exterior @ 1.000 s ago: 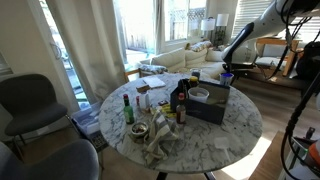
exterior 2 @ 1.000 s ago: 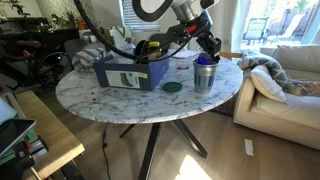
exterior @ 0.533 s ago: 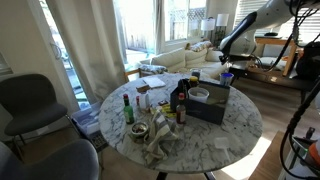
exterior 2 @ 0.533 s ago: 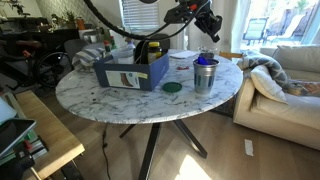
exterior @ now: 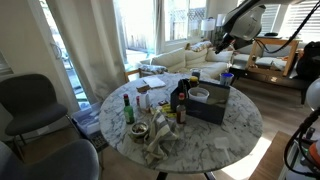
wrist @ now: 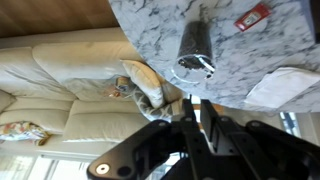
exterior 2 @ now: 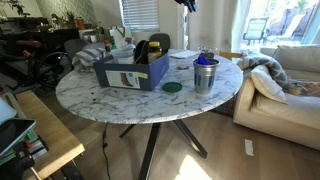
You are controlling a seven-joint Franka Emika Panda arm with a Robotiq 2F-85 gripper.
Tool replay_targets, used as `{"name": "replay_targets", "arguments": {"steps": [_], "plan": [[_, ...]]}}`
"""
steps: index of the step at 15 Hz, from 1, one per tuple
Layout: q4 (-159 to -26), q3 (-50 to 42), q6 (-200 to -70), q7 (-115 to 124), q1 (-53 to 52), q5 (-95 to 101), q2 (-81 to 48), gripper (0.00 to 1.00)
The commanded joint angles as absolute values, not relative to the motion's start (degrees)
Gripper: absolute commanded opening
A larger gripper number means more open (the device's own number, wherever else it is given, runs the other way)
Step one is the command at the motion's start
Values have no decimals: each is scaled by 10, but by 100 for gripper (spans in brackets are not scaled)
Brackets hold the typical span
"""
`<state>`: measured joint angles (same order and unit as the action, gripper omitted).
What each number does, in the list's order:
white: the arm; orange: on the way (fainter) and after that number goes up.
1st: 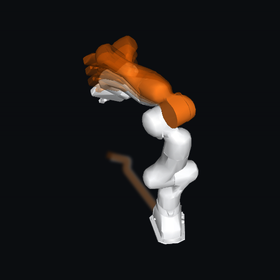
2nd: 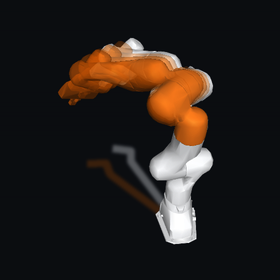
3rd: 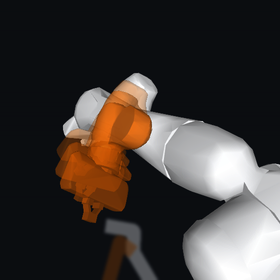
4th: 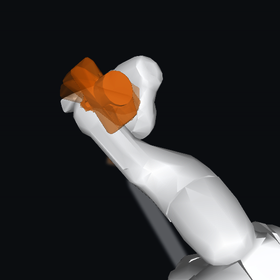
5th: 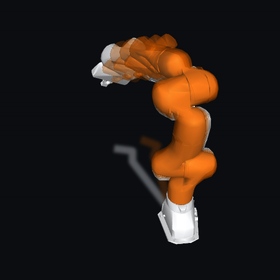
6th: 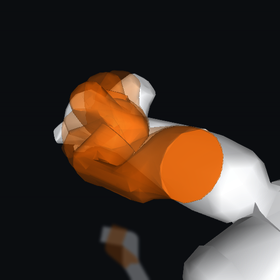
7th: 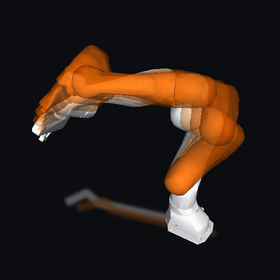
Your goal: Remove the blue lid from the silver cup and put it in the plastic cup in the box
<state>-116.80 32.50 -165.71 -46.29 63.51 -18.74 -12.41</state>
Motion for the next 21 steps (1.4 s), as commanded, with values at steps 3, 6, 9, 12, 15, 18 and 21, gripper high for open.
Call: {"name": "replay_targets", "arguments": {"steps": [3, 6, 9, 12, 15, 18, 21], "plan": [[-1247, 308, -1522, -604, 719, -172, -58, 62], [-1247, 136, -1505, -607, 612, -74, -65, 86], [-1234, 25, -1539, -578, 537, 60, -102, 100], [-1217, -57, -1634, -524, 463, 188, -160, 100], [-1177, -132, -1762, -385, 390, 312, -223, 100], [-1155, -124, -1774, -321, 364, 206, -255, 100], [-1148, -38, -1706, -310, 406, 130, -247, 100]]}}
